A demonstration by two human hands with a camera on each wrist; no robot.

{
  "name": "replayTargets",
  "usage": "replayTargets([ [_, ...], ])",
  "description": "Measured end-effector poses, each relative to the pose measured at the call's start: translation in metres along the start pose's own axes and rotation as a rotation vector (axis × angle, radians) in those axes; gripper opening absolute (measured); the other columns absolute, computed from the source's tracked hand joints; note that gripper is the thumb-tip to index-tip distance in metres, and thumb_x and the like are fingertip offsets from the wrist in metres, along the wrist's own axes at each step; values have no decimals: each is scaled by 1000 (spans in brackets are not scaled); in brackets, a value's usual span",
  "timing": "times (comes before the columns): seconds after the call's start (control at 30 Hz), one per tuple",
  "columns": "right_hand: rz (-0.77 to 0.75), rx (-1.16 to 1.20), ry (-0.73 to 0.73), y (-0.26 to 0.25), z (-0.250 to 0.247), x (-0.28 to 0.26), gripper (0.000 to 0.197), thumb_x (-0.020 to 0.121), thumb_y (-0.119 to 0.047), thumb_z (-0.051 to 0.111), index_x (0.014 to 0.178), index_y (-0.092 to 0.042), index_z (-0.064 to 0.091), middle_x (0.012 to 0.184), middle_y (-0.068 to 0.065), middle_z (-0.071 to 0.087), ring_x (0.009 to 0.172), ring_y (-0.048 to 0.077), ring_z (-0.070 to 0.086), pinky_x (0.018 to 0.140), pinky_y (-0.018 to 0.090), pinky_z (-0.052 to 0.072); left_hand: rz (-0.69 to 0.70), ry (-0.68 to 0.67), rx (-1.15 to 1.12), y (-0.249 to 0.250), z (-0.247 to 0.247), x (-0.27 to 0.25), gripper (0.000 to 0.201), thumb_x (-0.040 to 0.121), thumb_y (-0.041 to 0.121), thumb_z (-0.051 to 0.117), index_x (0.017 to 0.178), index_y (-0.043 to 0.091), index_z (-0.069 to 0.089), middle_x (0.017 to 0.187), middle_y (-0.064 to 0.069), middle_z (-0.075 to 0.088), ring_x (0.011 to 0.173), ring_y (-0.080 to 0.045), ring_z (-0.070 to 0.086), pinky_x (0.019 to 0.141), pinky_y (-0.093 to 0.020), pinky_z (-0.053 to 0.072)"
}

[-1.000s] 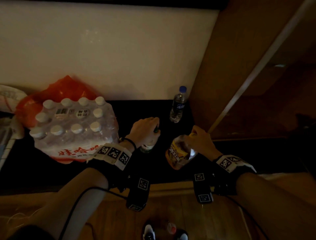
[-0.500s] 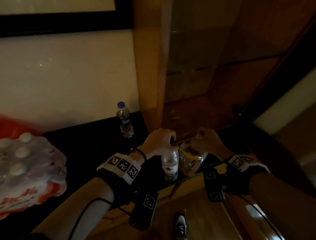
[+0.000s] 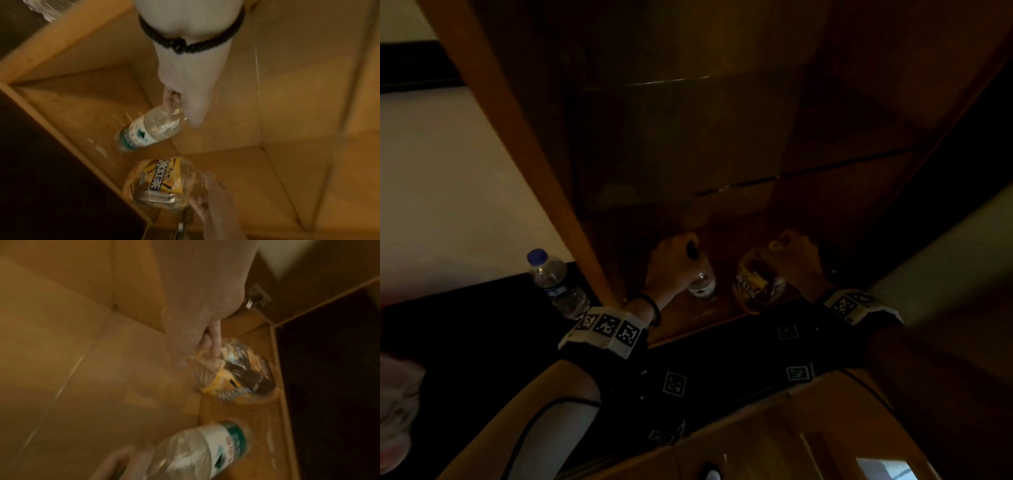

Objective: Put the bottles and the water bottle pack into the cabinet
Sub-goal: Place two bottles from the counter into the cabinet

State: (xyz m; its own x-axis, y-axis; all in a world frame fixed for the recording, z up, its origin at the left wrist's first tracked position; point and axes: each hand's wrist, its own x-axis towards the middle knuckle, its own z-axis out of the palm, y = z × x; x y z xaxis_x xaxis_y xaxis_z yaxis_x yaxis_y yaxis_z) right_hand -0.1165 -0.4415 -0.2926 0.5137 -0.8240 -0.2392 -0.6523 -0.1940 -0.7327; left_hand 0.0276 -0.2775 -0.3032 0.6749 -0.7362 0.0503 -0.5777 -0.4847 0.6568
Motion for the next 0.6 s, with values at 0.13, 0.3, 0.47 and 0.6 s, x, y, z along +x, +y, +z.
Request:
replayTargets([
  [0.13,66,38,110,11,7,31,44,80,-37,71,113,-11,58,107,9,64,101,31,63,68,31,47,-139,117,6,-4,2,17,26,85,27,62,62,27,49,57,3,53,50,-15,54,43,-26,39],
  [0.3,178,137,186,16,15,61,55,76,-37,71,122,-12,57,109,9,67,96,34,68,74,43,59,-327,159,80,-12,11,18,18,90,28,55,79,15,60,65,2,54,58,-18,55,46,-23,38],
  [0.47,157,148,237,27,13,91,48,84,-37,61,126,-13,55,113,17,66,96,40,67,77,53,58,-390,215,-50,-24,11,26,23,89,24,51,96,9,67,98,-13,68,89,-31,66,73,-44,57],
  [0.6,112,59,155,31,10,104,53,87,-38,60,132,-12,51,129,16,58,114,39,59,95,49,51,-435,213,-58,-29,15,34,26,89,24,46,104,11,63,115,-17,62,102,-35,62,81,-45,55],
])
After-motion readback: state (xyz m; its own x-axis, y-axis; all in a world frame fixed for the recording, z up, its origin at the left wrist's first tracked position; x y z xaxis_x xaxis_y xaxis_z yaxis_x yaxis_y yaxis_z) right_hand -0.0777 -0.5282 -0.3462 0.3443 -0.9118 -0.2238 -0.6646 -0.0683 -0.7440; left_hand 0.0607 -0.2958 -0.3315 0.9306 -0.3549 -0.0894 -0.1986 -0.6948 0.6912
